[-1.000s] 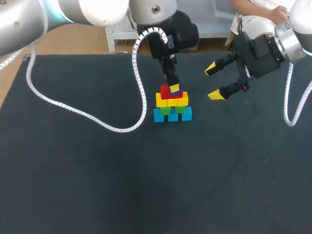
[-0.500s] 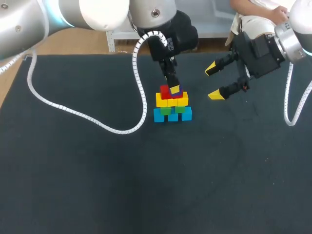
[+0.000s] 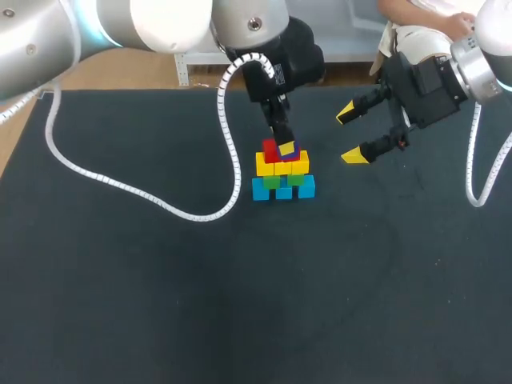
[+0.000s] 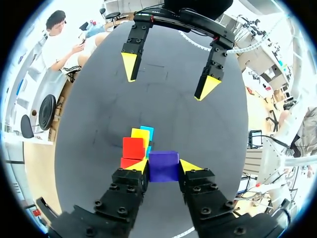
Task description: Place the blue cubes, place green cubes on the blue cubes, place the yellow cubes on the green cubes, then place the red cubes on the yellow cubes, and place purple cube on the red cubes.
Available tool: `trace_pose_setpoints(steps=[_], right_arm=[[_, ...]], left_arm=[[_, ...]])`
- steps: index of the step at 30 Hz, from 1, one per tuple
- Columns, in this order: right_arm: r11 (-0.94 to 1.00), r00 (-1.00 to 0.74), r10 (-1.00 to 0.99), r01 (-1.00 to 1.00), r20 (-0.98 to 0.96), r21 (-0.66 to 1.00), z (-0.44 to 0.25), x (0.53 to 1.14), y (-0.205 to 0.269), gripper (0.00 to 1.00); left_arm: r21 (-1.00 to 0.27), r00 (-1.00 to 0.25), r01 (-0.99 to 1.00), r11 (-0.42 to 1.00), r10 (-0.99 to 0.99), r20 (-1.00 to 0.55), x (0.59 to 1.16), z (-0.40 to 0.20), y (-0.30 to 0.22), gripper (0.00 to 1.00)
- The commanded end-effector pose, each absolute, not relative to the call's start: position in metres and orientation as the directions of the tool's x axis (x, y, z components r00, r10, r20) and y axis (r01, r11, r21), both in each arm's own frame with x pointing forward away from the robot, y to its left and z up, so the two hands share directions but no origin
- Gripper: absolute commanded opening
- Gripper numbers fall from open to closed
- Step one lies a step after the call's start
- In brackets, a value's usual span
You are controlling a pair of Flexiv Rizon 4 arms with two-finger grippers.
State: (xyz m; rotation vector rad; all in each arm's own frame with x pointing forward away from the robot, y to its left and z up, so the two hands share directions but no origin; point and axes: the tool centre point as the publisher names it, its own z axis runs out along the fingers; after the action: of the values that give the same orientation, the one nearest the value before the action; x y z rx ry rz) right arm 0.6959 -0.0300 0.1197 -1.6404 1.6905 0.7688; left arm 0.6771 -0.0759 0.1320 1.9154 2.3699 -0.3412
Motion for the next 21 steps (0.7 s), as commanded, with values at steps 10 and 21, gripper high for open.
trace_pose_setpoints(steps=[10,21], right_arm=[[0.046,-0.004,-0.615,-0.998,-0.788,-0.031,0.12,0.695,-0.03,1.0],[0.046,-0.004,-0.615,-0.998,-0.788,-0.031,0.12,0.695,-0.03,1.0]], left_arm=[[-0.13,-0.207,0.974,0.184,0.96,-0.191,0.686,0.132,-0.078,0.0],[-0.13,-0.201,0.975,0.18,0.963,-0.178,0.693,0.134,-0.076,0.0]])
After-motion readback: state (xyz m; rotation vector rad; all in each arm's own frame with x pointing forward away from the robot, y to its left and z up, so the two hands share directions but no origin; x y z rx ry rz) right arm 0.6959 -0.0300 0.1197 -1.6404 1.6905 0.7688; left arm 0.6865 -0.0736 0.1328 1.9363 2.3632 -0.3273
